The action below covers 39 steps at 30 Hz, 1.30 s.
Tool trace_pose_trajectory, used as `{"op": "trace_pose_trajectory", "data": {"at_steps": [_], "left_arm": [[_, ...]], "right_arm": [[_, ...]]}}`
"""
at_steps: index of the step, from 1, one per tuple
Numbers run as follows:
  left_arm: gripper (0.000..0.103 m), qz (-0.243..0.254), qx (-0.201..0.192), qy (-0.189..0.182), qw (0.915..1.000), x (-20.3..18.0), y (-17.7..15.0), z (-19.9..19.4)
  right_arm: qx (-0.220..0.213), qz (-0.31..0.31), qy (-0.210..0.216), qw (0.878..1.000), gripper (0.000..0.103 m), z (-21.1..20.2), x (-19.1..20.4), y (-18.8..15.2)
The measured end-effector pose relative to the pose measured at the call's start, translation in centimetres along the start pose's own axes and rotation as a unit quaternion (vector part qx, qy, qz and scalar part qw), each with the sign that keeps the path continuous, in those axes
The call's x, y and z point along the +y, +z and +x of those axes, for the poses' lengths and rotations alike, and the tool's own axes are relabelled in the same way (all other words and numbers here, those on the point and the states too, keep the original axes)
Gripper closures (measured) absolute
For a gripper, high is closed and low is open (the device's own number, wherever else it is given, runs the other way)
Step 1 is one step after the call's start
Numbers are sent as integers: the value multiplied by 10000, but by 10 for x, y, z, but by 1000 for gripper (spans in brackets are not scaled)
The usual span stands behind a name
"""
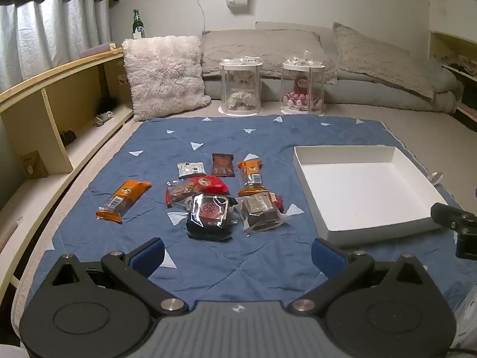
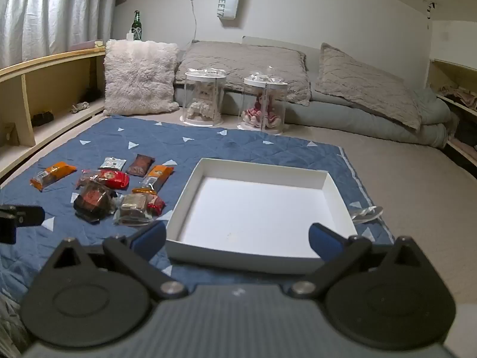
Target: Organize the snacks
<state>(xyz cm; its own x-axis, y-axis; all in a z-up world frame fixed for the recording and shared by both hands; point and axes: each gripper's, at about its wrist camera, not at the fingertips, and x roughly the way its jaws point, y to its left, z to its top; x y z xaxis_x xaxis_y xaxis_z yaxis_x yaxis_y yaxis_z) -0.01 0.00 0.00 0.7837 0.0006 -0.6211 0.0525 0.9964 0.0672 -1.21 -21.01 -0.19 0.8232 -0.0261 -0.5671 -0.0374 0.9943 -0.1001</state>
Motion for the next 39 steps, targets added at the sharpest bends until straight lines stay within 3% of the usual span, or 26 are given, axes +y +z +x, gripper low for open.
{"op": "trace_pose_trajectory", "data": {"at_steps": [39], "left_arm": [[0,8,28,2,10000,0,0,0]], "right_arm": [[56,-54,-25,10000,1,3,0,-2]]}}
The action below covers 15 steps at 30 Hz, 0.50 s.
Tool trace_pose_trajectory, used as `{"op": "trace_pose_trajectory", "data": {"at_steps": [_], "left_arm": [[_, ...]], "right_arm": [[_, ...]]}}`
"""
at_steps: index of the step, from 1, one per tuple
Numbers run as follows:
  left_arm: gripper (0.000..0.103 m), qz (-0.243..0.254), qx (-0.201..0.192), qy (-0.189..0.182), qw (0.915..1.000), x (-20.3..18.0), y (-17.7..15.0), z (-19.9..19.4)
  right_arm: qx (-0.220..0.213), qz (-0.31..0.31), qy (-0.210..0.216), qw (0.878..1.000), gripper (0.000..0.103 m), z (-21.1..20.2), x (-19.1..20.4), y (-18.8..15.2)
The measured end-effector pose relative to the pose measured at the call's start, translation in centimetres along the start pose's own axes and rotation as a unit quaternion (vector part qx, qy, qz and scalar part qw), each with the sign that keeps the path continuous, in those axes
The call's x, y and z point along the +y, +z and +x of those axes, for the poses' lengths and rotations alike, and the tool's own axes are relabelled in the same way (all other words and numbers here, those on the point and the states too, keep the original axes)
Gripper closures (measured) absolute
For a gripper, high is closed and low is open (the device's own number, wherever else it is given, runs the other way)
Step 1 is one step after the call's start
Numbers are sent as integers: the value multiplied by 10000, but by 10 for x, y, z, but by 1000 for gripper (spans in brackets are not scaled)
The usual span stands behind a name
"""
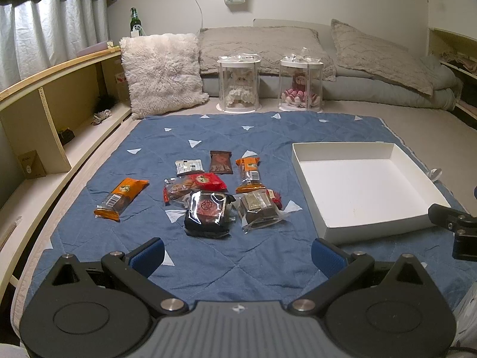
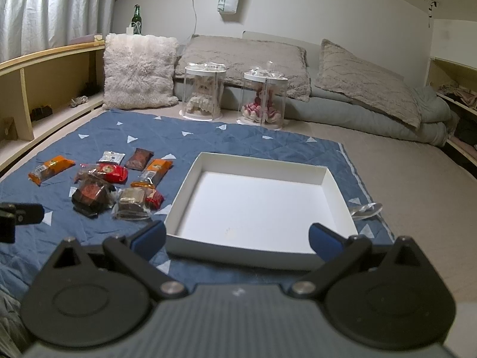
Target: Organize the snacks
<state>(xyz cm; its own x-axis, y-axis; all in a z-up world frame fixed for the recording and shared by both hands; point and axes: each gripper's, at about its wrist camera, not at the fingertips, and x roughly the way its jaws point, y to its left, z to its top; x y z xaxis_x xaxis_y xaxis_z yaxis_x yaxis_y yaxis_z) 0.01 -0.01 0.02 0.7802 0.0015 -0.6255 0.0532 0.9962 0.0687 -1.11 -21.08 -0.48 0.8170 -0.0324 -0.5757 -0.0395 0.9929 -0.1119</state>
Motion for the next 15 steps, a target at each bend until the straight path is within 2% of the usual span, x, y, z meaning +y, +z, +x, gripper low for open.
{"op": "trace_pose_trajectory", "data": {"at_steps": [15], "left_arm": [[0,0,9,0,10000,0,0,0]], "right_arm": [[26,-26,-4,10000,1,0,1,0]]}}
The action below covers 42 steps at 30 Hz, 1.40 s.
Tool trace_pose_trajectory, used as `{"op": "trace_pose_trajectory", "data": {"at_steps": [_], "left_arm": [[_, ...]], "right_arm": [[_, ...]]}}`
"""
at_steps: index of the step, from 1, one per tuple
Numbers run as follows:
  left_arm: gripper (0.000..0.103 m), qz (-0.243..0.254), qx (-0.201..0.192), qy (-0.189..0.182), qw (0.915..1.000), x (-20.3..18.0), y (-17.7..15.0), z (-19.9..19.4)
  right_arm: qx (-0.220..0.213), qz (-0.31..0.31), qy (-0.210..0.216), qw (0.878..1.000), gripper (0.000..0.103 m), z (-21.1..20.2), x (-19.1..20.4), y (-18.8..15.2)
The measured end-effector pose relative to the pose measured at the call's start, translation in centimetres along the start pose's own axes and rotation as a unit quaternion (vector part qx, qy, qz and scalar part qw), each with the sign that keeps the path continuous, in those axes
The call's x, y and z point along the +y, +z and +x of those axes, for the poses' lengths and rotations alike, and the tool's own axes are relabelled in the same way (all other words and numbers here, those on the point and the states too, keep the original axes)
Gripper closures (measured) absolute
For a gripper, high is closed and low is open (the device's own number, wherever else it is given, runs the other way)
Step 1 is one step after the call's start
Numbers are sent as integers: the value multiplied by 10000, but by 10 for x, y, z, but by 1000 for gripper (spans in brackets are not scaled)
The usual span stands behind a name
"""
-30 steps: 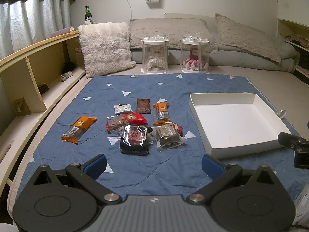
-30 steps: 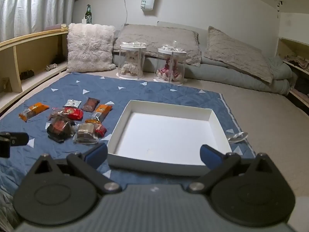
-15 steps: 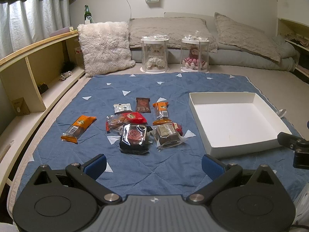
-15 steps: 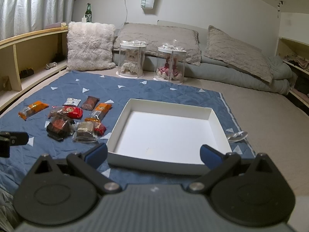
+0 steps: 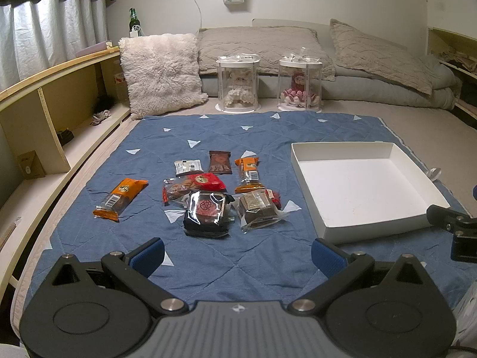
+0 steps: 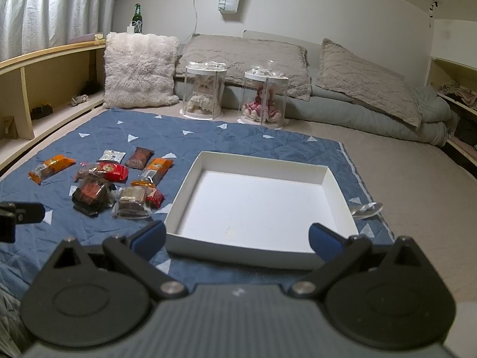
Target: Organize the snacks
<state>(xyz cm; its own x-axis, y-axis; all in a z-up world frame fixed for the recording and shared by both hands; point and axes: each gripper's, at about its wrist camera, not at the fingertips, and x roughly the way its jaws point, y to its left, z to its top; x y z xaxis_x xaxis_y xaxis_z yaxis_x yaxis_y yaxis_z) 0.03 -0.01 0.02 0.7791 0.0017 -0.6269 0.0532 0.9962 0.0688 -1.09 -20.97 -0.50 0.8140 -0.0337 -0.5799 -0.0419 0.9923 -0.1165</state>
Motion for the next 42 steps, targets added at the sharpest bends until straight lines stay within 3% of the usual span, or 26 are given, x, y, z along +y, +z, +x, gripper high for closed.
{"op": "trace_pose_trajectory", "data": {"at_steps": [42], "left_arm": [[0,17,11,-10,10000,-10,-5,5]], "right_arm": [[41,-18,4,10000,1,1,1,0]]}}
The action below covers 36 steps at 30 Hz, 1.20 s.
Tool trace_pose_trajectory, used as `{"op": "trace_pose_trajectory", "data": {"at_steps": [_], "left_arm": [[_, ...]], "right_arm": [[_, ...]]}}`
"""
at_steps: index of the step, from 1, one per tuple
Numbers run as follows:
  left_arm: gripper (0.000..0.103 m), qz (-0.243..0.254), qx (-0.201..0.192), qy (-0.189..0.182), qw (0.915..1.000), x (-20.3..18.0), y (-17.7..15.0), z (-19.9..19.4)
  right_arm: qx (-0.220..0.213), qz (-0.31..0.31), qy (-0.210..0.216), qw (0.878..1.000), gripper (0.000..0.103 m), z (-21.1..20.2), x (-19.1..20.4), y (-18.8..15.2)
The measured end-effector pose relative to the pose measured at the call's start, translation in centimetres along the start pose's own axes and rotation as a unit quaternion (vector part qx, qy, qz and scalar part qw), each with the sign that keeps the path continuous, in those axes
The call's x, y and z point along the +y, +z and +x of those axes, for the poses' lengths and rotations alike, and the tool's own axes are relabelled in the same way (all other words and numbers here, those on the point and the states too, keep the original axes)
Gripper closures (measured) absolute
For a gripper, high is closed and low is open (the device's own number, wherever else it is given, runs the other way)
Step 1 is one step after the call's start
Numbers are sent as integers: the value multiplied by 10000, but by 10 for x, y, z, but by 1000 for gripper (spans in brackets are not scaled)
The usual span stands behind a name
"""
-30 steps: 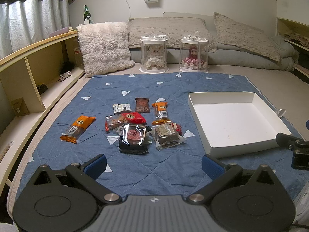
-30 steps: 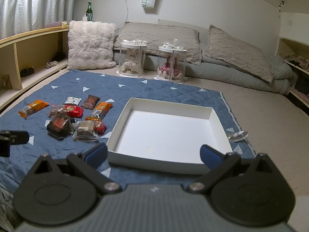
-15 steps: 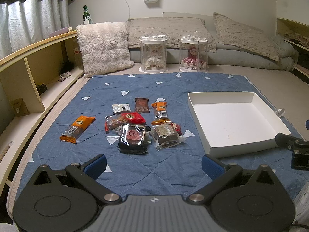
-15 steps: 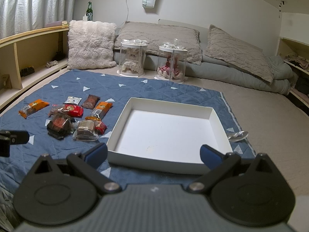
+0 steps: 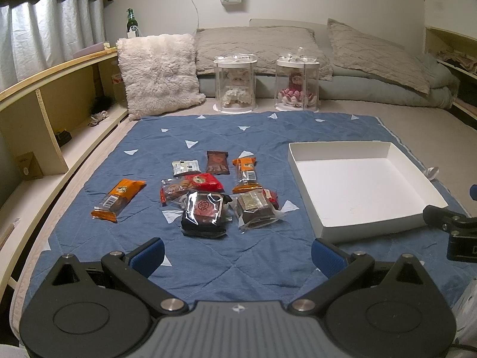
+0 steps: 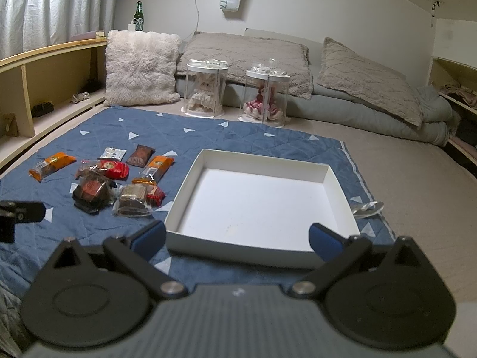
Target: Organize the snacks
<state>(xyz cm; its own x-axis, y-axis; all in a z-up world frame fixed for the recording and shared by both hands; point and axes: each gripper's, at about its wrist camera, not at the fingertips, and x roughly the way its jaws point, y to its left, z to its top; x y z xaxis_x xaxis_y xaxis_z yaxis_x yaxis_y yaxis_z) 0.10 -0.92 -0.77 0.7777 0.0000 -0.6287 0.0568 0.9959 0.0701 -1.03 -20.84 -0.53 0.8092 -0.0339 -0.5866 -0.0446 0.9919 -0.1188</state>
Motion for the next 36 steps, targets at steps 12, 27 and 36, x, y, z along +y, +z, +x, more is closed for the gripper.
{"op": "trace_pose_trajectory", "data": {"at_steps": [12,27,36], "left_arm": [[0,-275,-123,196,9994,10,21,-9],[0,-174,266,347,9989,32,72,24],[0,-102,401,356,9985,51,100,71]], "right_arm": [[-512,82,24,9986,1,-3,-2,6],[-630,-308,662,9953,0,38,10,61],[-313,-404,991,9938,0,78,28,81]]}}
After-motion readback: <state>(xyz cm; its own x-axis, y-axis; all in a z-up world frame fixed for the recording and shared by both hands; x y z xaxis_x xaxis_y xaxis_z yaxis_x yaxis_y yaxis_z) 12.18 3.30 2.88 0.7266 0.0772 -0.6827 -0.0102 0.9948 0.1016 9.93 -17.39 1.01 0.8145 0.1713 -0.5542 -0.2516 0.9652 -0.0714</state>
